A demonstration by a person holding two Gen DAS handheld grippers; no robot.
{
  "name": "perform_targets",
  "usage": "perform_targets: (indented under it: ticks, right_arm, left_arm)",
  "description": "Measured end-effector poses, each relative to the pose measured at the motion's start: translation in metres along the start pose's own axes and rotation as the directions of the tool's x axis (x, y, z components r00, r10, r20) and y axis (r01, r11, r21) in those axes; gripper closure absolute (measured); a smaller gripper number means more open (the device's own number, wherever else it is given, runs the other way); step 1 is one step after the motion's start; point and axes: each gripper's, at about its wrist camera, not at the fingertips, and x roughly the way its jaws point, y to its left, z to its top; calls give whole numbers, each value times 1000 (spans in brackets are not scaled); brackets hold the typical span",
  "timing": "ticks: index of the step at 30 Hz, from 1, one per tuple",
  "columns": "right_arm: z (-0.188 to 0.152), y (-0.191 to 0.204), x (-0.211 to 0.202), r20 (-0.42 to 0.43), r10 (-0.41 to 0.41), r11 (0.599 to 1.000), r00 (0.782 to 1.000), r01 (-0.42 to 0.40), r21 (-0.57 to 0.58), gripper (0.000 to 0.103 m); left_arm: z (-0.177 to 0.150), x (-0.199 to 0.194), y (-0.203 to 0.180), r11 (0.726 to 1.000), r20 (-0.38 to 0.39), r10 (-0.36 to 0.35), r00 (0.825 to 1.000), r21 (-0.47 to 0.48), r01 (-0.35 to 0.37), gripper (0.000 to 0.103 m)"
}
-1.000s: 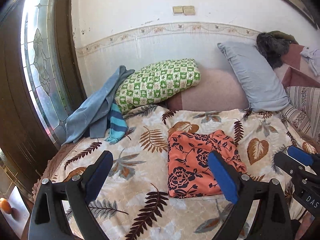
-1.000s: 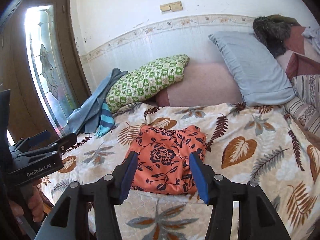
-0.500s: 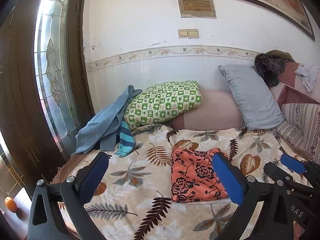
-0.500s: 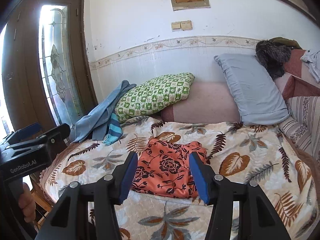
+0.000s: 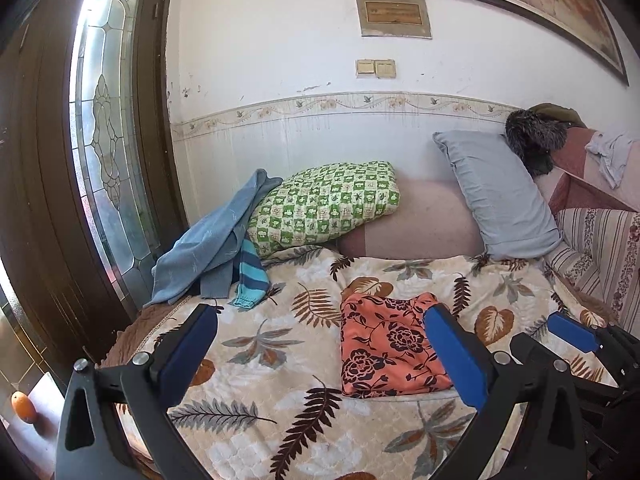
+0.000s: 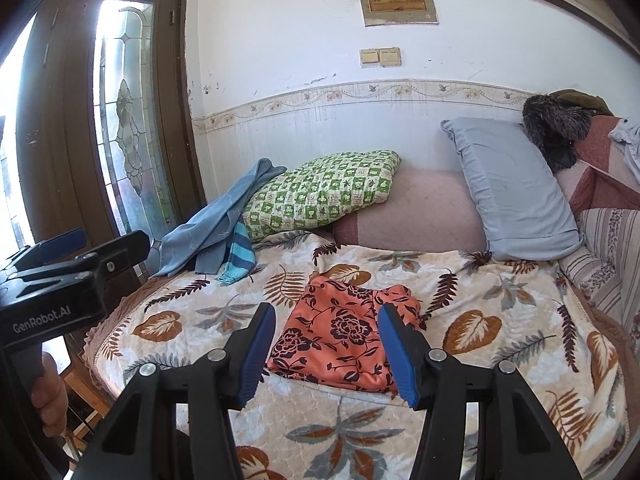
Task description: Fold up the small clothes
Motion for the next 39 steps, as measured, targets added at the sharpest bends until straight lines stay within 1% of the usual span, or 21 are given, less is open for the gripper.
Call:
perform_targets:
  ticks: [15,25,31,39]
  right_arm:
    - [-2,8,12,-22,4,1000,1000,-5,-27,46]
    - [-6,13,18,-34,16,999,999,-17,-36,46]
    - [-6,15,18,-32,20,999,999,-22,-38,46]
    - [-4,18,14,-15,30,999,999,-31,-43,46]
  left_arm:
    - [-5,11,13,999,-28,12,1000,-41,-13,0]
    - [-6,11,14,1000,-32,6,999,-31,-7,0]
    - [-6,10,13,1000,-30,4,1000,-31,-5,0]
    - [-5,-1,14,999,-4,-16,1000,-27,16,0]
